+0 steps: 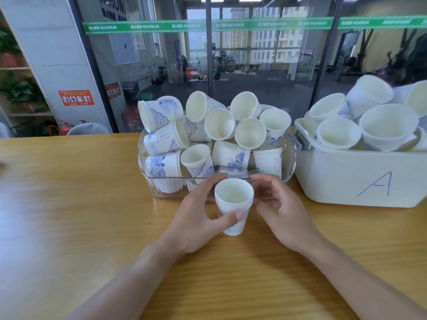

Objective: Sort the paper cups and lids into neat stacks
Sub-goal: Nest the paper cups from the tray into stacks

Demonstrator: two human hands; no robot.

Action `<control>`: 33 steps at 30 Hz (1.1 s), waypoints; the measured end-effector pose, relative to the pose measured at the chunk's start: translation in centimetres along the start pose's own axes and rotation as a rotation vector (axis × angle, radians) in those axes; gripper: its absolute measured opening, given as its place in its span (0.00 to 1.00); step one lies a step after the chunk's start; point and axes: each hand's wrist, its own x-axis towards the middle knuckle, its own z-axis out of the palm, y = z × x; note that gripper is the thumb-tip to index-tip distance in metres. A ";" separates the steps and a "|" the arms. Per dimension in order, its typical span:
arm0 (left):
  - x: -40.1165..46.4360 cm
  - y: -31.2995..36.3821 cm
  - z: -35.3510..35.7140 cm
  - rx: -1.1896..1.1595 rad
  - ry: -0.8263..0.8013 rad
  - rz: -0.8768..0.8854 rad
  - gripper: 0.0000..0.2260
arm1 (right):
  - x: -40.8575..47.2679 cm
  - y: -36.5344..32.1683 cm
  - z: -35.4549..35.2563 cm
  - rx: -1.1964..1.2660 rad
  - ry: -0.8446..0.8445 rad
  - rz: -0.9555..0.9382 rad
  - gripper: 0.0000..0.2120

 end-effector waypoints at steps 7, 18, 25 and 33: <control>0.1 0.7 -0.7 -0.067 0.170 0.014 0.16 | -0.4 -0.3 -0.1 0.006 0.195 -0.072 0.17; 1.9 2.4 -2.4 0.073 0.336 0.082 0.11 | 4.7 -4.0 -3.7 -0.551 0.180 -0.270 0.24; 8.3 4.9 -5.8 0.603 0.358 0.210 0.26 | 8.4 -5.4 -3.5 -0.906 0.089 -0.260 0.30; 12.3 4.7 -6.6 1.091 0.122 0.398 0.35 | 10.2 -5.0 -2.5 -1.087 0.098 -0.212 0.37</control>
